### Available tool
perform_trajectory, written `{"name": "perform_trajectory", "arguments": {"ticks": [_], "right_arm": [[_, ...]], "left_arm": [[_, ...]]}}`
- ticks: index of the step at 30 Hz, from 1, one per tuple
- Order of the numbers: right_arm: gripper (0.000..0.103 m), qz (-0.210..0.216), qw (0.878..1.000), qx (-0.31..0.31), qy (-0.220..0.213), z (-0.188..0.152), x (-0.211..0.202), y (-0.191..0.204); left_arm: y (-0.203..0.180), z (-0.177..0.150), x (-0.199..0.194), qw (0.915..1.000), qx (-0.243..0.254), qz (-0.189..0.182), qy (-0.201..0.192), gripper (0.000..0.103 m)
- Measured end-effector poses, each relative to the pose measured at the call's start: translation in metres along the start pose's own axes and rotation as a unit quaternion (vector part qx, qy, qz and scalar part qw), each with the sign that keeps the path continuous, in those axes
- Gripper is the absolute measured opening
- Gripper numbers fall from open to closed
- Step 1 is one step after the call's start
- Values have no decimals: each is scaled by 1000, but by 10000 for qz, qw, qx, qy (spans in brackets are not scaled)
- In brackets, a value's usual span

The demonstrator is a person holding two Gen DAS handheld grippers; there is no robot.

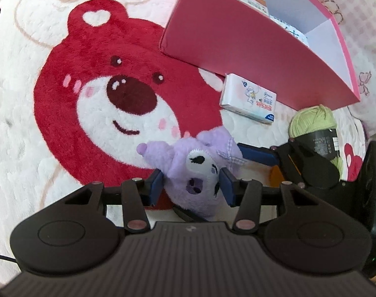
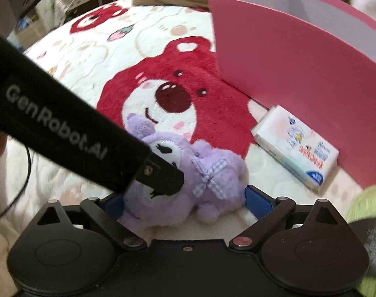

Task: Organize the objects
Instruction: 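Lift the purple plush toy off the bed with the left tool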

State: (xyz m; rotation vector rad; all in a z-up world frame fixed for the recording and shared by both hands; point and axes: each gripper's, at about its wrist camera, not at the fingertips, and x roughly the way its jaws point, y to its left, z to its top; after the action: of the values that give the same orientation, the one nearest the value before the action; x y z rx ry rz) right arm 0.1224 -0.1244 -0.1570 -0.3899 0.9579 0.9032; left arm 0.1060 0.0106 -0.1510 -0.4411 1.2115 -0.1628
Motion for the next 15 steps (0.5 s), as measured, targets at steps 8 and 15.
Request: {"name": "perform_trajectory", "arguments": {"ticks": [8,15], "right_arm": [[101,-97,9997,-224,22,2,8,5],[93,-129,9996,-238,-94,0,-1,7]], "left_arm": [[7,1,3,9998,-83,29,171,50],[6,-2,8,9995,-233,-141,151,48]]}}
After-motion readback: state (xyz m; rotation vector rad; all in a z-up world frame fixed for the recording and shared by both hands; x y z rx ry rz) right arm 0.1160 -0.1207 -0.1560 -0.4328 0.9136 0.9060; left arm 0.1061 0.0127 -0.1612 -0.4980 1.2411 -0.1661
